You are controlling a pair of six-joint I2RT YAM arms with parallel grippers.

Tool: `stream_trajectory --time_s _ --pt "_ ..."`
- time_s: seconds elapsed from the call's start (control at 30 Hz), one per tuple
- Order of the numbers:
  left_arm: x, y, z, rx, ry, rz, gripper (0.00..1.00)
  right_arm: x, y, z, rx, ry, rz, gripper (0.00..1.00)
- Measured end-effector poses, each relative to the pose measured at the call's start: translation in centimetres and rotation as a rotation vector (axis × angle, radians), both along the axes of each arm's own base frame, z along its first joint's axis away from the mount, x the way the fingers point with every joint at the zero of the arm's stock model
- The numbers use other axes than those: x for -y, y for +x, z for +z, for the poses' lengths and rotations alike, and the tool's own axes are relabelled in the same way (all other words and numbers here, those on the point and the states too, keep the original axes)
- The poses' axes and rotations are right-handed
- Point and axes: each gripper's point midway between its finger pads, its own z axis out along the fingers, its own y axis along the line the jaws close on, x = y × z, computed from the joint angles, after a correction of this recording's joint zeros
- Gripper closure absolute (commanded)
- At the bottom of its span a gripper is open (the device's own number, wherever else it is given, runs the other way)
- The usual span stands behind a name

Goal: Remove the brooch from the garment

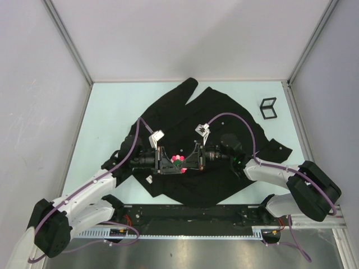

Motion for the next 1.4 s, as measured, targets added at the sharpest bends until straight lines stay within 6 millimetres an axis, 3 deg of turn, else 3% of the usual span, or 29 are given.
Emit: stream_trajectory --time_s 1.1,1.3,1.4 --pt "-0.2 0.2 -0.5 0.01 0.051 0.003 0.65 -0.5 0.1 -0.4 0.003 -0.043 -0.019 1.0" --pt "-0.1 0.1 0.3 0.054 0.038 0.003 0.56 -0.3 0.1 0.3 0.014 -0.037 -0.034 1.0" --pt "-0.1 -0.1 1.3 0.101 0.016 0.002 0.46 -0.2 0.1 1.0 0.027 -0.023 -0.043 1.0"
